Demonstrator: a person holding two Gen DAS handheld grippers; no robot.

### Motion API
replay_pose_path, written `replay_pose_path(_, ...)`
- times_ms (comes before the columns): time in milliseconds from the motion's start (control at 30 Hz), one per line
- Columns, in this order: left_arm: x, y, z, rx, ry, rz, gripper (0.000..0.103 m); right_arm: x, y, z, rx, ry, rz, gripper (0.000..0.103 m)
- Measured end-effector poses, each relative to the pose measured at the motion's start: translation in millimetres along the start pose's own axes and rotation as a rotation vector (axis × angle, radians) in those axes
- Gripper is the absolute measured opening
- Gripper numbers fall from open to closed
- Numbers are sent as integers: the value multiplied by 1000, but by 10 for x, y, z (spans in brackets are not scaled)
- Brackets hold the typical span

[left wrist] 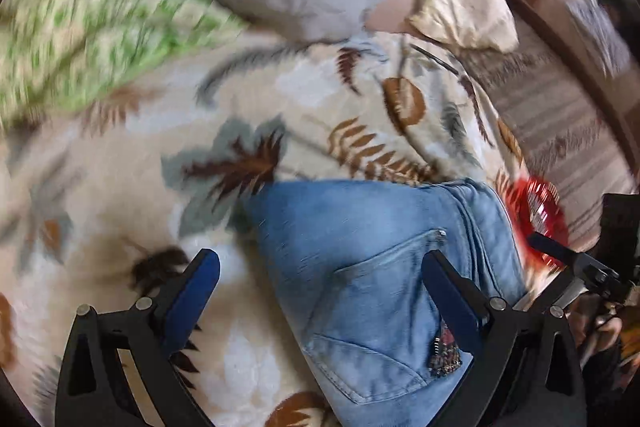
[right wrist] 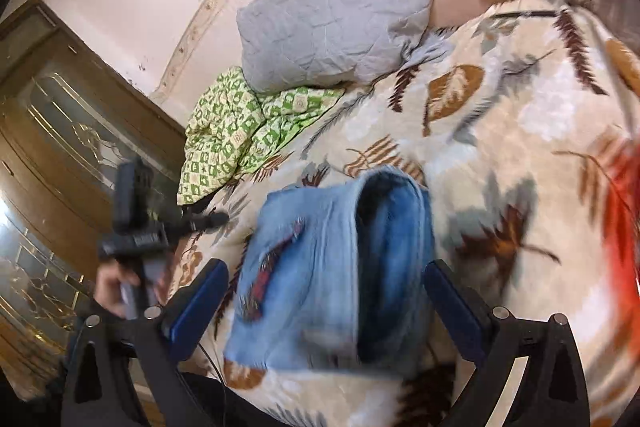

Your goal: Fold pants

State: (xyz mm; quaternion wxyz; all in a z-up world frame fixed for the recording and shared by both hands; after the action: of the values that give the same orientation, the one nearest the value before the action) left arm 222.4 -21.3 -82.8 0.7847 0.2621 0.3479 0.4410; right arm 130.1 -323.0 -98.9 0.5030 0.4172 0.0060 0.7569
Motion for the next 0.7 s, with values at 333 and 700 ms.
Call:
replay_pose_path(333, 236, -636, -124, 41, 256, -113, 100, -194, -1041, 240, 233, -81, -27, 55)
replay_pose_path(700, 264, -667, -168, 46, 217, -182, 41, -479, -1025, 157, 208, -57, -33, 6)
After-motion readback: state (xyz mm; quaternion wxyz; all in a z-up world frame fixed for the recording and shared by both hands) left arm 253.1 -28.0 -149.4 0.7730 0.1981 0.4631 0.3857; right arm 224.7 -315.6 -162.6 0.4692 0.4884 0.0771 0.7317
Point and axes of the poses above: each gripper's, at about its wrist camera, not at the fingertips, and y roughly against the way its jaws point, x to its left, z to its top, the point moved 3 cm from there along -y, roughly the way its jaws point, and after that the axes turned 12 degrees about -x, right-handed, at the moved point
